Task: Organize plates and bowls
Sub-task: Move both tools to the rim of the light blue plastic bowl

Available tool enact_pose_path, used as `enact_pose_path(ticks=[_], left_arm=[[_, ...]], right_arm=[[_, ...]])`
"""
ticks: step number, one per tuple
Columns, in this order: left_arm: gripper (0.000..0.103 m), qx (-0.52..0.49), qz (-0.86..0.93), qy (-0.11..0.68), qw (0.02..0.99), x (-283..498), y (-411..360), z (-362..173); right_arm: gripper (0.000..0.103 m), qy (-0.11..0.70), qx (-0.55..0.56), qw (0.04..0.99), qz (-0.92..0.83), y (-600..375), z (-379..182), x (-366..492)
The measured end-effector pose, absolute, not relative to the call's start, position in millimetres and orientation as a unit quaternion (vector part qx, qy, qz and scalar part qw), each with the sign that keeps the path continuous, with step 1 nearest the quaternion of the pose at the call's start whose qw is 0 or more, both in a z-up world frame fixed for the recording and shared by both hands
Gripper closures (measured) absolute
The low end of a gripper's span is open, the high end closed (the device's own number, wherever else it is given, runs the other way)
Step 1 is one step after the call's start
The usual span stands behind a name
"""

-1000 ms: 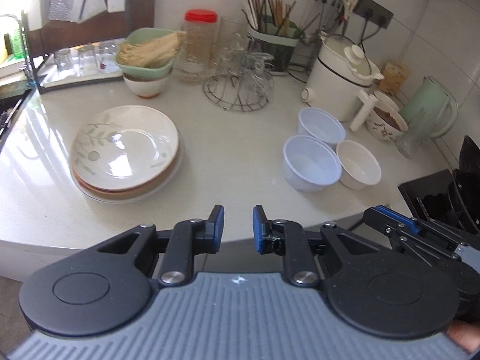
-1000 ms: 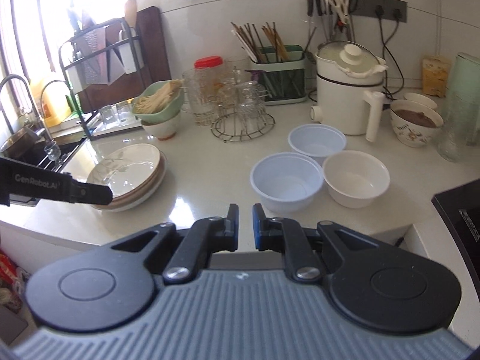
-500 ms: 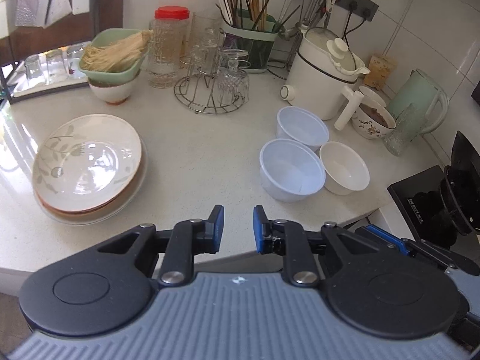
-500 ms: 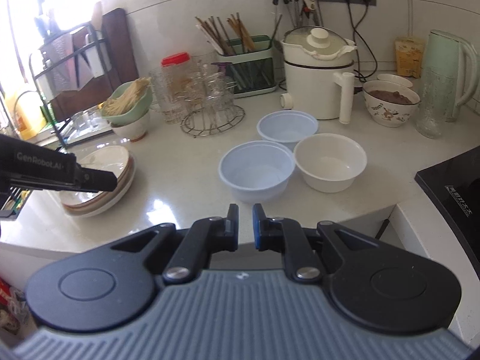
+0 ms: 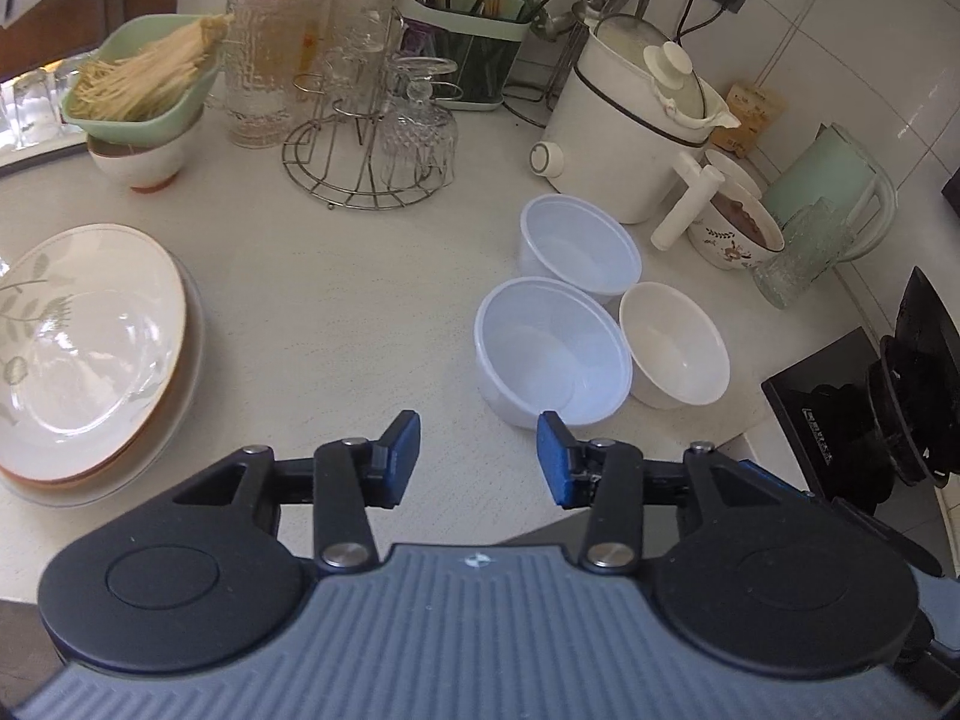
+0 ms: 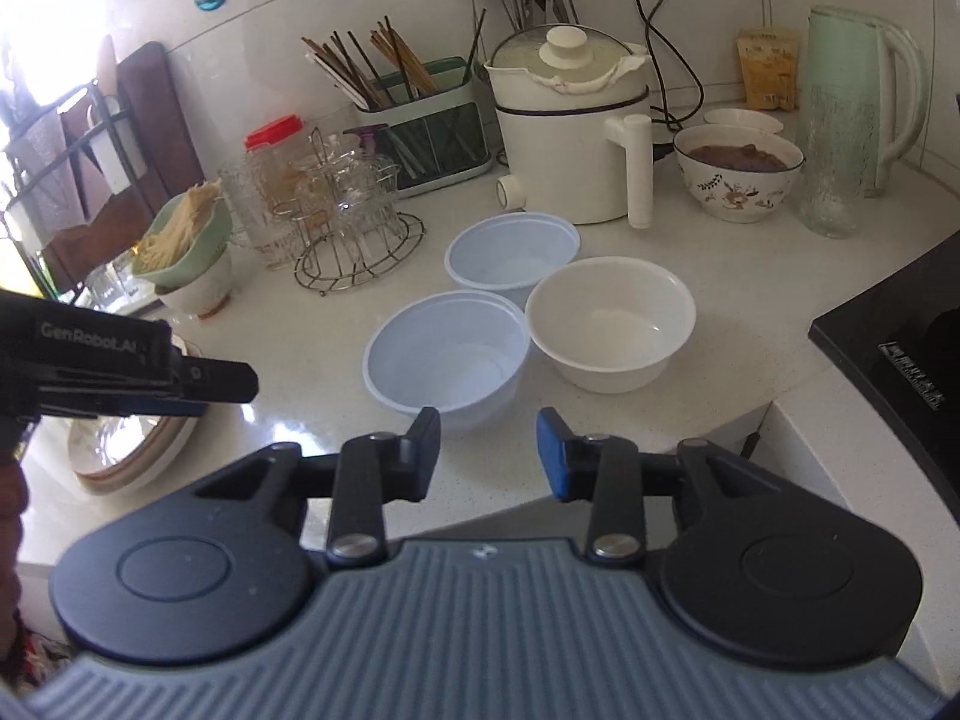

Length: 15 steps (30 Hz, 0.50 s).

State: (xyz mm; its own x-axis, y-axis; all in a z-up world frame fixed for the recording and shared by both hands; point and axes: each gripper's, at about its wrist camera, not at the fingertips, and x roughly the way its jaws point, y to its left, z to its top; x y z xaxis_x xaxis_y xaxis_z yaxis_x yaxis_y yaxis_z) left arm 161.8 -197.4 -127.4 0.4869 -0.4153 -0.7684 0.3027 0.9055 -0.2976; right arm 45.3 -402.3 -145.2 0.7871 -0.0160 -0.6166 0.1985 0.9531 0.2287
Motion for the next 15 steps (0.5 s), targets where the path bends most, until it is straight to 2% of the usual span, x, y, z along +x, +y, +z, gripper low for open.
enact_pose_path(ticks=[15], left_arm=[[0.055,-0.089,-0.245,0.512,0.819,241,-222,-163]], right_arm=[[0.065,0.345,0.192,0.917,-0.054,-422,-170,109]])
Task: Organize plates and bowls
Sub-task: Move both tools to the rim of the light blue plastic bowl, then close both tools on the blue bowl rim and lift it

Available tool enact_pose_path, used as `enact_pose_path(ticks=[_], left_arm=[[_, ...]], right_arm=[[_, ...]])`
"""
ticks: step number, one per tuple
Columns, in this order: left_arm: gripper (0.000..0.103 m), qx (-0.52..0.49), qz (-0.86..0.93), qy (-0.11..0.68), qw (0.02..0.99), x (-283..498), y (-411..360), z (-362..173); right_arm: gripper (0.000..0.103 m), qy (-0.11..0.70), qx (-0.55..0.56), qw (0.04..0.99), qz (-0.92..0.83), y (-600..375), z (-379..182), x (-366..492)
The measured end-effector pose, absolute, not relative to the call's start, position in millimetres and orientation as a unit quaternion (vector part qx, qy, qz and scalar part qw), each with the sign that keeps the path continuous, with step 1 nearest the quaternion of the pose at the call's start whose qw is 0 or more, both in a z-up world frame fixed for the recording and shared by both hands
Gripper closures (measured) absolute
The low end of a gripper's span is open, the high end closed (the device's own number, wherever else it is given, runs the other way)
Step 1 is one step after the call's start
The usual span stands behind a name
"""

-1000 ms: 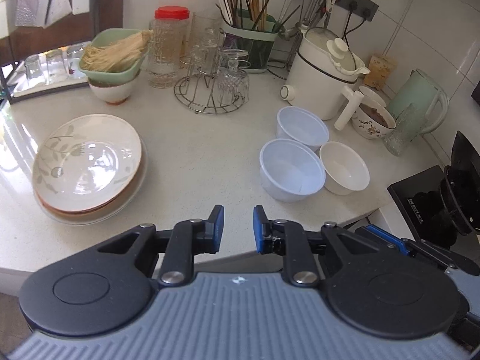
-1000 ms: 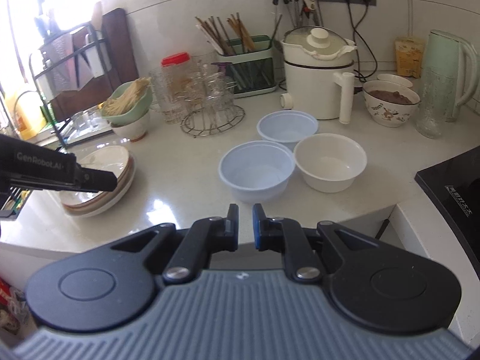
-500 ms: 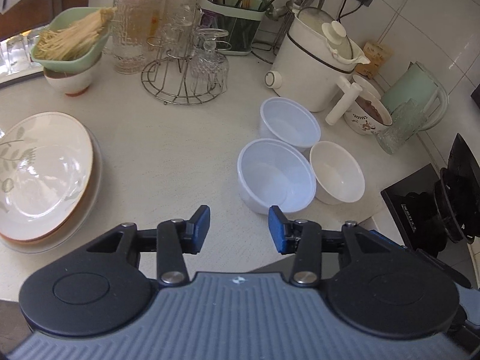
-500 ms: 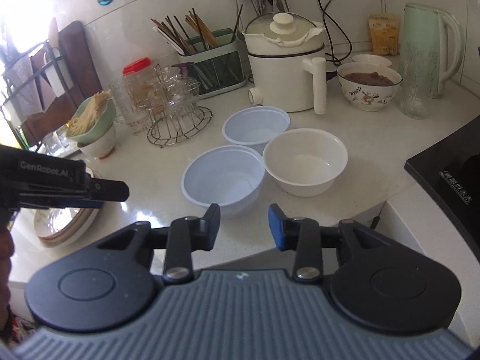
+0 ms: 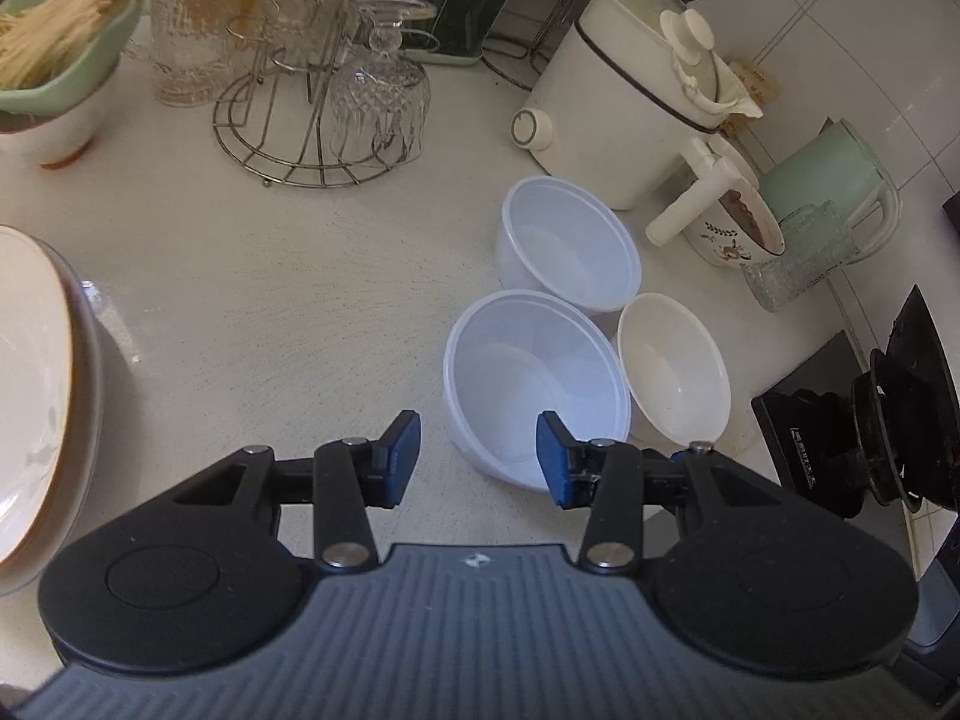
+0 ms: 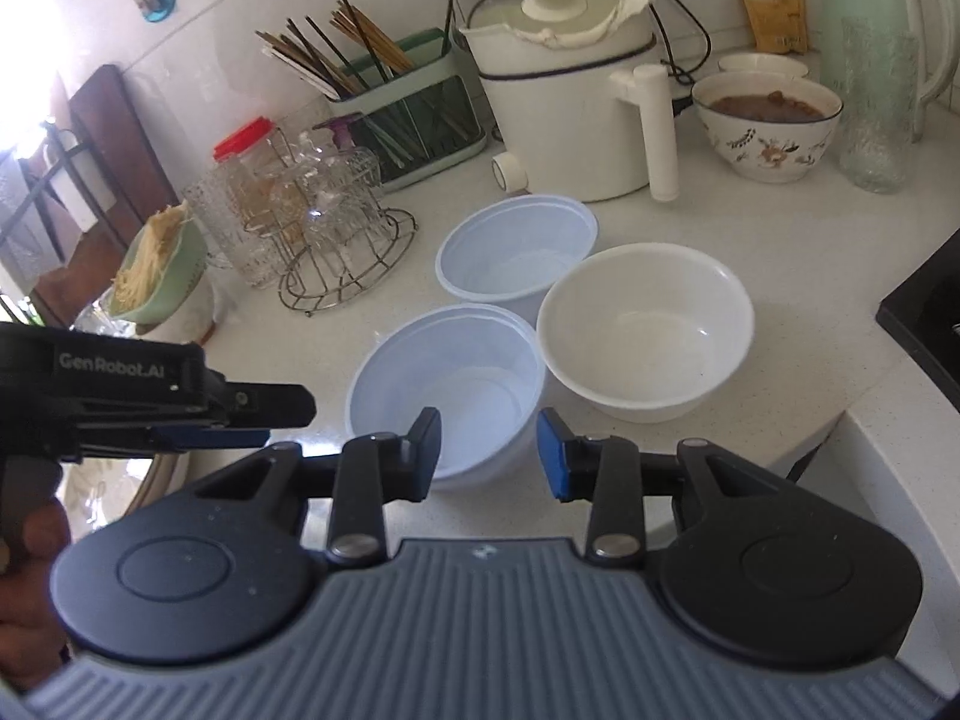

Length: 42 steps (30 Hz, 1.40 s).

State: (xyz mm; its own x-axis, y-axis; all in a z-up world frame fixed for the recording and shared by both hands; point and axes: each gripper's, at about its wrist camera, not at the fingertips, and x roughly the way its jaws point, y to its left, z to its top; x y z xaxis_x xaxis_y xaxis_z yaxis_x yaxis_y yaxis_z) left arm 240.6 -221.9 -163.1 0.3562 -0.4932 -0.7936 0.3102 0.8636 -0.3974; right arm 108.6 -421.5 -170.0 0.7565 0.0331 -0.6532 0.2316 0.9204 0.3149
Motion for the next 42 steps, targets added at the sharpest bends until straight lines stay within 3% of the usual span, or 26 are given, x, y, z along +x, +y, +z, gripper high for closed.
enact_pose_path(ticks=[7,12,14,16,42], left_arm=[[0.056,-0.096,-0.253,0.527,0.806,268,-233,-180],[0.071,-0.087,-0.262,0.544,0.792,279,-240,-189],[0.085,-0.076,-0.258,0.555,0.787,282,-243,-194],[0.092,-0.063,-0.249,0.567,0.783,285,-244,-199],[0.094,-0.091,-0.174,0.582,0.789,293,-141,-182]], right_arm=[[0.066,0.367,0.207,0.904,-0.076,-430,-181,132],[0.076,0.384,0.229,0.891,-0.078,-433,-190,142],[0.083,0.395,0.228,0.887,-0.079,-432,-192,146],[0.085,0.408,0.218,0.883,-0.084,-428,-194,151],[0.086,0.462,0.191,0.865,0.027,-362,-180,199]])
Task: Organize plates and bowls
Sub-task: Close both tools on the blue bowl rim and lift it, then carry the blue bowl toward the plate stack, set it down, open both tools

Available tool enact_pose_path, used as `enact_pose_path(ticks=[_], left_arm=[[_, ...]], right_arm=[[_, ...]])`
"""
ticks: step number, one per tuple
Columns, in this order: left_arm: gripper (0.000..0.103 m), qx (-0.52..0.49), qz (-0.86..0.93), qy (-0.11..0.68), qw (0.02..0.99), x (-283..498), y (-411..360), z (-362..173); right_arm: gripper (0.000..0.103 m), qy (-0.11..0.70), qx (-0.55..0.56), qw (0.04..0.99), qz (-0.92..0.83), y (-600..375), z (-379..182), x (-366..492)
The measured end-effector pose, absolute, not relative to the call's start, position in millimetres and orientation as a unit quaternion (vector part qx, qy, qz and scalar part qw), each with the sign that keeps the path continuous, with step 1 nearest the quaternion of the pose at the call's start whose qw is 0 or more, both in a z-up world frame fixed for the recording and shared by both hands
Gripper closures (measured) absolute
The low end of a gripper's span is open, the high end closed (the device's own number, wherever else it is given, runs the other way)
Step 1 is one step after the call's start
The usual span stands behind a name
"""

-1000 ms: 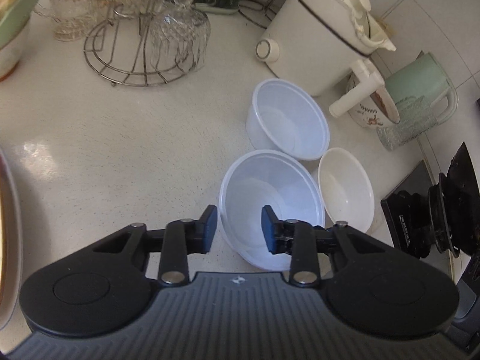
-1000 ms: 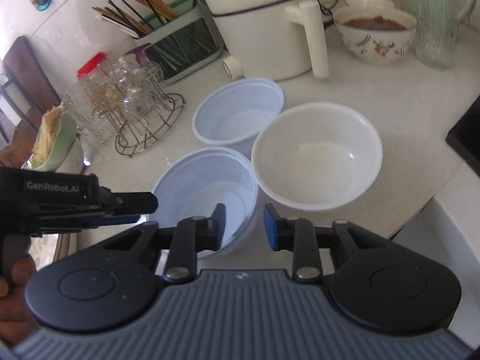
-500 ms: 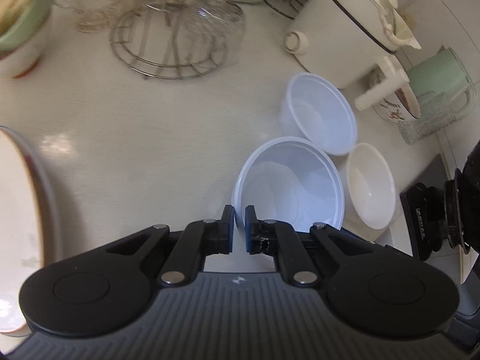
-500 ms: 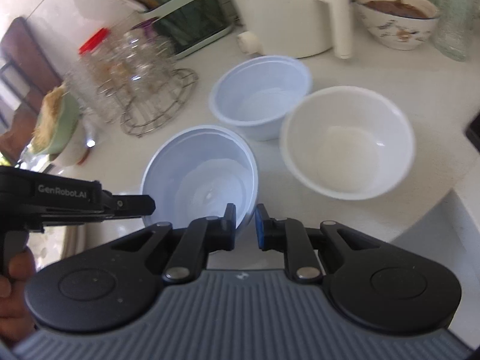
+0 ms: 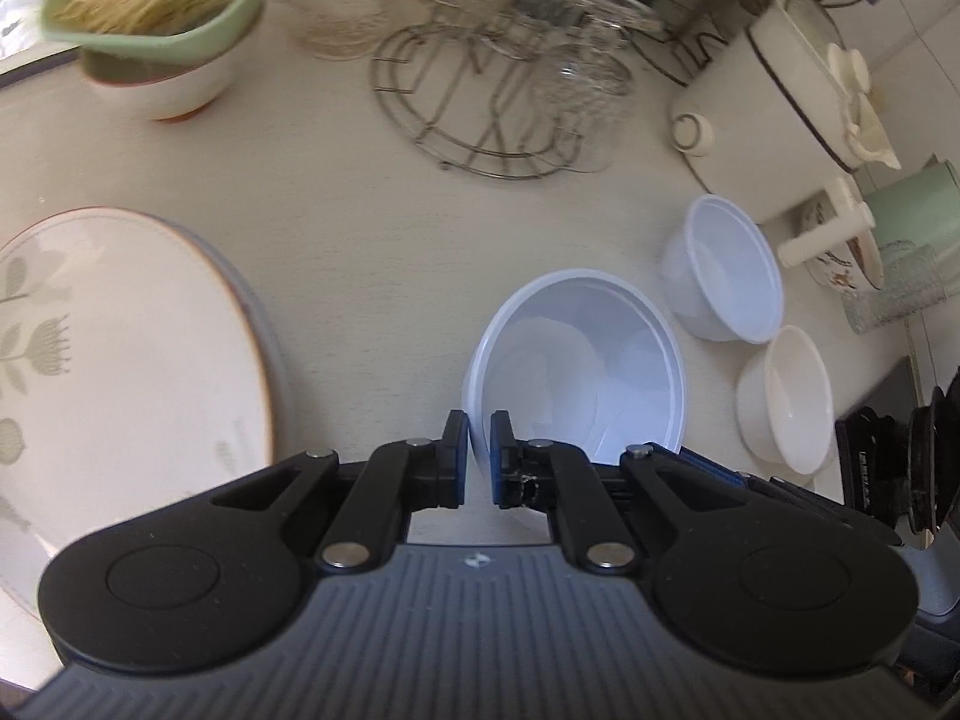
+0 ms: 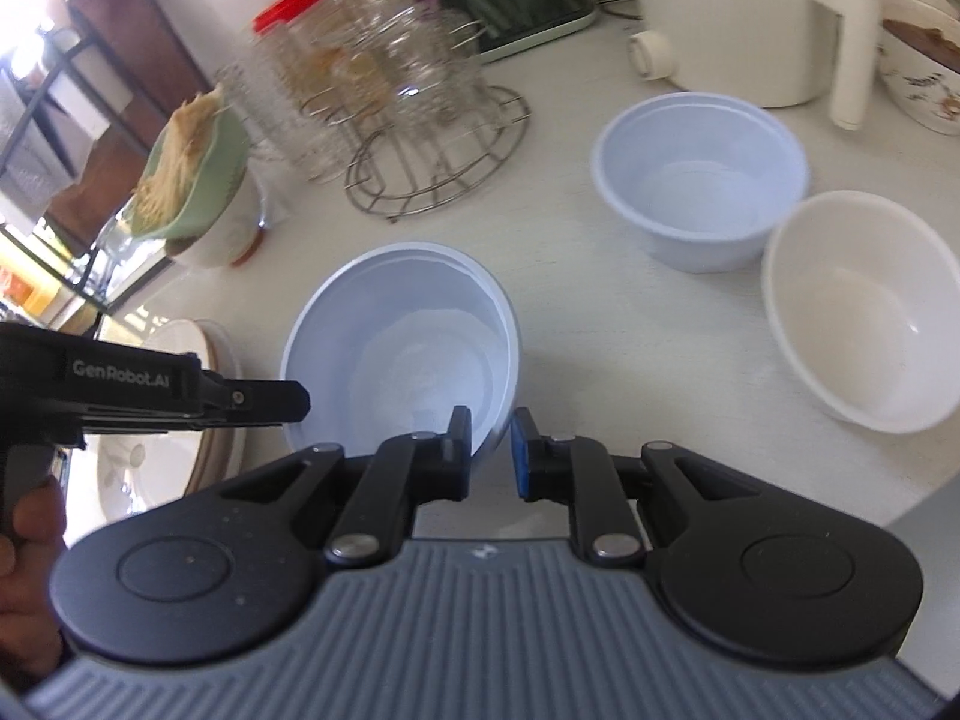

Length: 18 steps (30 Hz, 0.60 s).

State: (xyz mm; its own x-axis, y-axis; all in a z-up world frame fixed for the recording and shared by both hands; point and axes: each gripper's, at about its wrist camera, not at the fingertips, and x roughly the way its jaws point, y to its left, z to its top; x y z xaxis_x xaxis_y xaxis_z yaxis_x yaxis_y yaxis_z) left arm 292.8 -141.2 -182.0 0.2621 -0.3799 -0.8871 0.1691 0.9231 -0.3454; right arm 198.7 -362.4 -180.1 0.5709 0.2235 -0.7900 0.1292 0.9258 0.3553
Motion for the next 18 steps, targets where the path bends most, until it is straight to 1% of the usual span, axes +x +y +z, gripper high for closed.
enact_pose_path(ticks=[6,12,15,16,17,18], left_arm=[[0.094,-0.076,-0.174,0.589,0.786,296,-134,-187],[0.094,-0.079,-0.172,0.596,0.780,299,-131,-192],[0.091,-0.080,-0.173,0.602,0.776,301,-130,-192],[0.081,-0.084,-0.176,0.605,0.772,302,-128,-193],[0.068,-0.089,-0.177,0.607,0.770,303,-126,-193],[0.062,-0.086,-0.175,0.604,0.773,302,-125,-192]], right_arm=[[0.085,0.473,0.171,0.863,0.035,-348,-184,208],[0.085,0.483,0.184,0.855,0.041,-347,-190,211],[0.085,0.481,0.186,0.856,0.041,-346,-190,212],[0.084,0.481,0.186,0.856,0.040,-346,-189,212],[0.084,0.482,0.187,0.855,0.041,-347,-189,212],[0.084,0.481,0.188,0.855,0.044,-347,-188,212]])
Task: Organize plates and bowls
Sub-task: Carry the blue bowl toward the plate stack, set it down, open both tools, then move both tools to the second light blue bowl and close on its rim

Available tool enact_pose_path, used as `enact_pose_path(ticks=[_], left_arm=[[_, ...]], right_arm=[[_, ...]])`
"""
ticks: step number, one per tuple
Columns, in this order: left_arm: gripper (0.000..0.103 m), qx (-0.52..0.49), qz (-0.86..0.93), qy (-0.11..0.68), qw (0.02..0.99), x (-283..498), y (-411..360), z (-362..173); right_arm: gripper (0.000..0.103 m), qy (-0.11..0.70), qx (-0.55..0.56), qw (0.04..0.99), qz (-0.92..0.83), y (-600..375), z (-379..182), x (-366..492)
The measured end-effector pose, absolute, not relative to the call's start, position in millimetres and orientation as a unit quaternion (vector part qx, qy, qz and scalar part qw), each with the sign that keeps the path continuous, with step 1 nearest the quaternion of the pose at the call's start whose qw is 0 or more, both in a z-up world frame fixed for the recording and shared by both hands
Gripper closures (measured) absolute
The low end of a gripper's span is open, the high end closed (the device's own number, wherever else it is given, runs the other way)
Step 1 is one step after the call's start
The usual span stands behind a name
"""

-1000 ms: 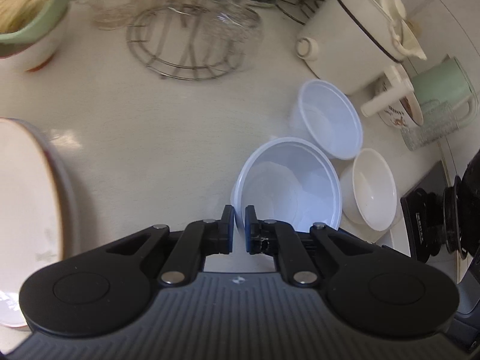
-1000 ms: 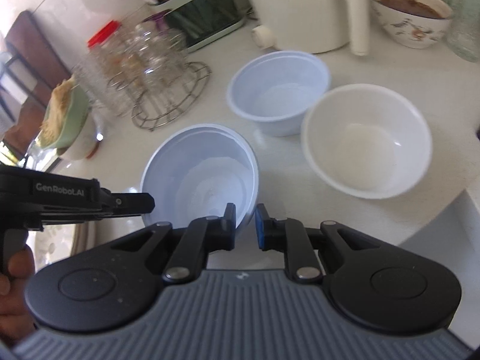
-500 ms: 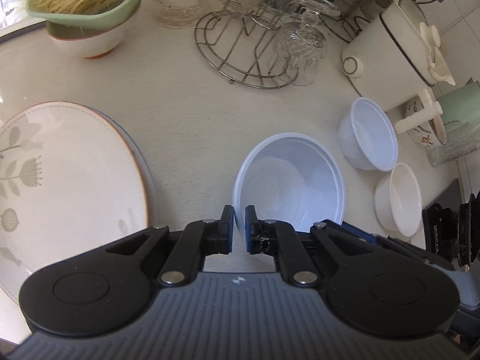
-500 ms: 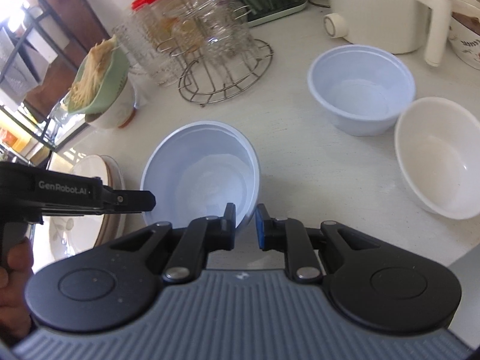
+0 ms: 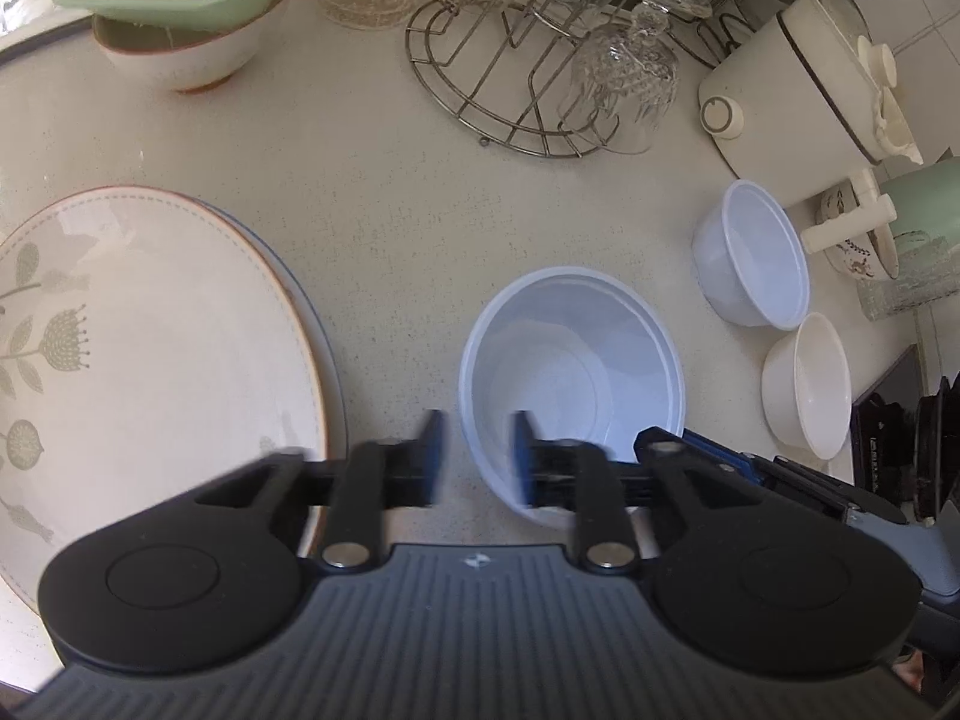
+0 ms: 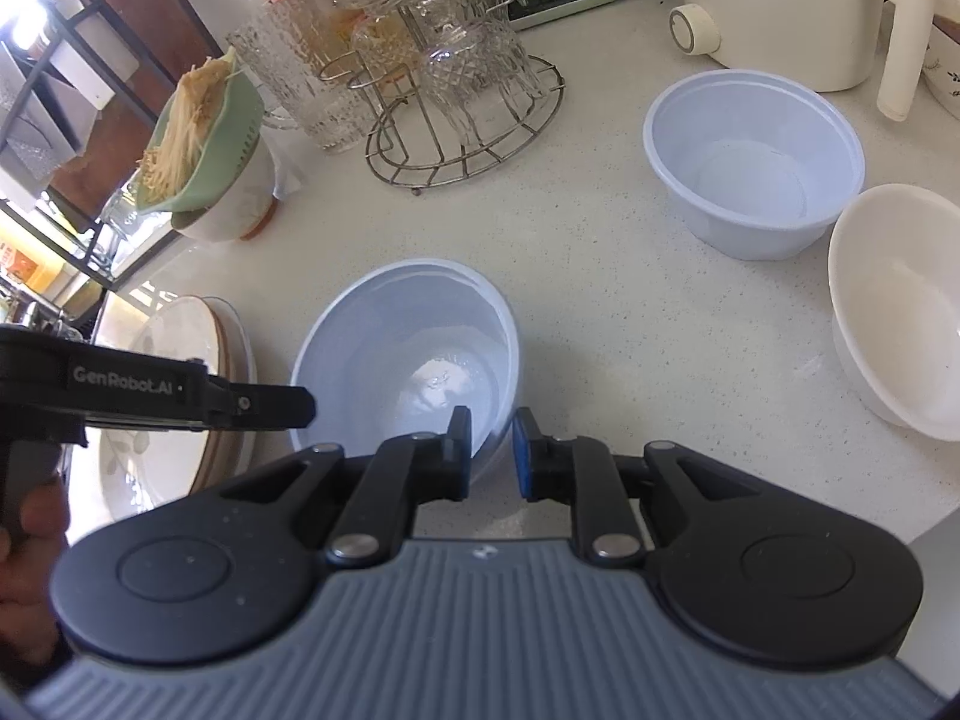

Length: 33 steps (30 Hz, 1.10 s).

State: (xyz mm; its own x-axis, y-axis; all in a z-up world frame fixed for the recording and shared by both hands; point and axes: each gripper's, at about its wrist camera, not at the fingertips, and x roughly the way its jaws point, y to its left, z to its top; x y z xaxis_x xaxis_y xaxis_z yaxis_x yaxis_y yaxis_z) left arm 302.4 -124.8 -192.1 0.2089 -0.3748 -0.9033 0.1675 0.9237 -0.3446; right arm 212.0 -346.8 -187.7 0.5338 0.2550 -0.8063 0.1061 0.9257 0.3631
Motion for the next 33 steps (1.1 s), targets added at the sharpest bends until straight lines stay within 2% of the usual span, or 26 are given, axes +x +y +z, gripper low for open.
enact_pose_path(ticks=[1,4,17,25,33], left_arm=[[0.058,-0.076,-0.174,0.598,0.779,301,-124,-190],[0.058,-0.066,-0.176,0.591,0.784,302,-121,-186],[0.058,-0.081,-0.222,0.538,0.809,316,-125,-129],[0.058,-0.079,-0.272,0.491,0.824,320,-141,-80],[0.058,-0.076,-0.298,0.477,0.823,327,-157,-70]], right_arm=[[0.080,0.479,0.188,0.856,0.047,-348,-186,212],[0.066,0.472,0.188,0.860,0.042,-350,-182,210],[0.065,0.410,0.192,0.892,0.009,-373,-123,207],[0.065,0.367,0.142,0.919,-0.018,-380,-80,202],[0.065,0.341,0.146,0.928,-0.042,-389,-65,201]])
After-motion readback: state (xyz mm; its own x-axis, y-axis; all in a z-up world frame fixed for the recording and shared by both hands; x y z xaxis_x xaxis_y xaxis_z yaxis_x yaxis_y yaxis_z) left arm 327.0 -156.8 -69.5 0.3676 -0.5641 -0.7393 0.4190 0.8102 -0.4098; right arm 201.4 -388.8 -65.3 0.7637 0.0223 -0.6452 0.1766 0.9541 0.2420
